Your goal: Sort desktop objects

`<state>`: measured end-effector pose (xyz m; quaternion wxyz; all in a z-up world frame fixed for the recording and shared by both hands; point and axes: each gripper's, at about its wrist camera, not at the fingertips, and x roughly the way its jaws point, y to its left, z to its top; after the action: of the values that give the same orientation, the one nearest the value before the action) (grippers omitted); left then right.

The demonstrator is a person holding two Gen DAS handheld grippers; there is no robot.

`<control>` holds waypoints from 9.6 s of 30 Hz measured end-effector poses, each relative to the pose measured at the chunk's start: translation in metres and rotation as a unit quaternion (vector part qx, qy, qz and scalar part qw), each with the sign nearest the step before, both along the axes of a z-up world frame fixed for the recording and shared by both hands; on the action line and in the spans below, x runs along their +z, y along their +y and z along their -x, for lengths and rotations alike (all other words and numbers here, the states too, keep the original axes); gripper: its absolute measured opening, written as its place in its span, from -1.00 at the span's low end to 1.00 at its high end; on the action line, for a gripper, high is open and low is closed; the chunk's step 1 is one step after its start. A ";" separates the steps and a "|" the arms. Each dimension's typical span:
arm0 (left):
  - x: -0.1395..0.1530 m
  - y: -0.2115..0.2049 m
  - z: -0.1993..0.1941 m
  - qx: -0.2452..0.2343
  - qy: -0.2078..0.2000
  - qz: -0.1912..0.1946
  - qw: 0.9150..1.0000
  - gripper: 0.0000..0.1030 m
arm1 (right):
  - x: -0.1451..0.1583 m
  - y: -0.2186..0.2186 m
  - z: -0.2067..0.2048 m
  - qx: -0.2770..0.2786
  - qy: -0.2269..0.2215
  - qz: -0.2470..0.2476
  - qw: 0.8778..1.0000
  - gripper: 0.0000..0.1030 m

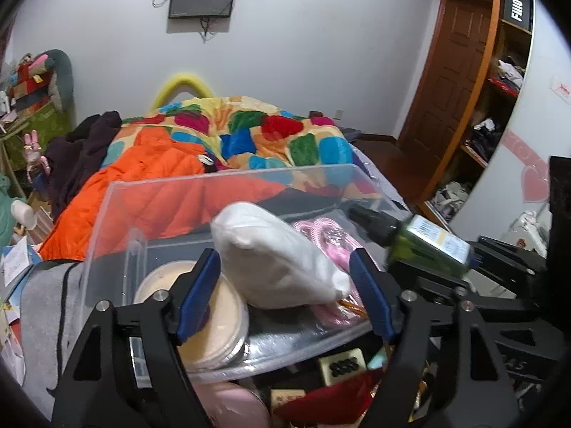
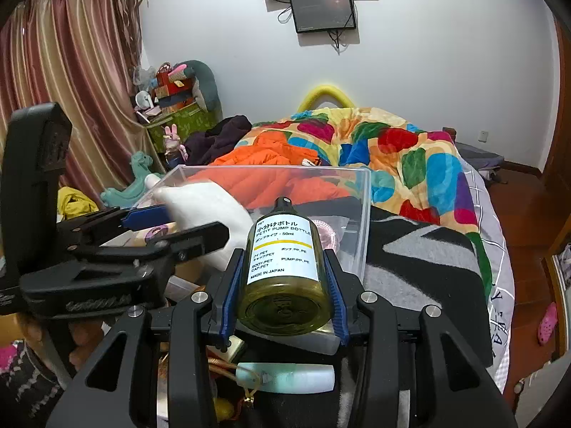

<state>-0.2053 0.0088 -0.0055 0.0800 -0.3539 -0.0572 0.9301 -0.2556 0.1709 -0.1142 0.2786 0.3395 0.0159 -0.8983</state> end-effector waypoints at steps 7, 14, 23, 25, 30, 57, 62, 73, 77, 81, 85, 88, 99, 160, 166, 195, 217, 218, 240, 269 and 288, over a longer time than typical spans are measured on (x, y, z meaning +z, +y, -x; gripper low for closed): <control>-0.003 -0.016 -0.002 0.003 -0.007 -0.044 0.999 0.47 | -0.007 -0.007 0.004 -0.002 -0.005 -0.016 1.000 -0.26; -0.002 -0.022 -0.010 0.007 -0.005 -0.059 0.998 0.47 | -0.005 -0.012 -0.006 -0.009 0.017 -0.040 0.999 -0.26; 0.008 -0.027 -0.029 0.015 0.015 -0.061 0.998 0.49 | 0.000 -0.004 -0.014 -0.011 0.017 -0.040 0.999 -0.26; 0.011 -0.028 -0.034 0.017 0.021 -0.058 0.998 0.53 | 0.002 -0.003 -0.018 -0.013 0.020 -0.040 0.999 -0.25; 0.018 -0.028 -0.049 0.025 0.037 -0.044 0.998 0.61 | 0.009 0.004 -0.027 -0.014 0.029 -0.032 0.999 -0.16; -0.034 -0.055 -0.113 0.060 -0.029 -0.030 0.997 0.77 | -0.019 0.032 -0.074 -0.052 0.025 -0.025 0.998 -0.03; -0.046 -0.059 -0.111 0.077 -0.043 -0.016 0.996 0.77 | -0.029 0.031 -0.079 -0.048 0.022 -0.040 0.998 -0.03; -0.052 -0.047 -0.088 0.043 -0.074 0.032 0.996 0.77 | -0.050 0.042 -0.076 -0.065 -0.012 -0.039 0.997 -0.03; -0.053 -0.035 -0.076 0.026 -0.080 0.042 0.996 0.77 | -0.057 0.040 -0.071 -0.062 -0.027 -0.044 0.997 -0.03; -0.050 -0.030 -0.070 0.026 -0.069 0.050 0.996 0.72 | -0.061 0.033 -0.068 -0.052 -0.034 -0.053 0.997 -0.03; -0.054 -0.034 -0.067 0.028 -0.063 0.044 0.997 0.41 | -0.062 0.023 -0.065 -0.044 -0.030 -0.069 0.996 0.16; -0.061 -0.037 -0.067 0.017 -0.080 0.022 0.996 0.23 | -0.060 0.019 -0.065 -0.041 -0.024 -0.075 0.996 0.30; -0.059 -0.044 -0.082 0.026 -0.054 0.031 0.998 0.22 | -0.061 0.008 -0.056 -0.034 -0.028 -0.089 0.995 0.30; -0.066 -0.057 -0.121 0.044 -0.052 0.037 0.997 0.23 | -0.046 0.004 -0.069 0.055 0.016 -0.107 0.993 -0.60; -0.065 -0.043 -0.112 0.047 -0.051 0.067 0.995 0.22 | -0.031 0.012 -0.079 0.049 0.018 -0.082 0.995 -0.73; 0.025 -0.065 -0.113 0.069 0.068 0.043 0.994 0.22 | 0.031 0.029 -0.088 0.039 0.078 -0.009 0.996 -0.75; 0.027 -0.081 -0.010 0.075 0.030 0.035 0.996 0.22 | 0.031 -0.006 -0.032 0.044 0.082 0.006 0.996 -0.76; 0.025 -0.080 -0.006 0.075 0.026 0.037 0.996 0.22 | 0.028 -0.007 -0.030 0.044 0.078 0.004 0.996 -0.77; -0.010 -0.068 0.043 0.073 -0.038 0.048 0.995 0.22 | -0.030 0.014 -0.050 0.061 0.001 -0.088 0.994 -0.73; -0.015 -0.061 0.039 0.070 -0.051 0.065 0.994 0.24 | -0.036 0.016 -0.069 0.065 0.024 -0.089 0.994 -0.56; 0.018 -0.057 0.000 0.054 -0.007 0.058 0.997 0.42 | 0.023 -0.016 -0.019 0.046 0.077 -0.038 0.995 -0.56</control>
<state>-0.2049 -0.0482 0.0125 0.0090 -0.3604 -0.0229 0.9325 -0.2370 0.1553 -0.0915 0.3046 0.2788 0.0871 -0.9066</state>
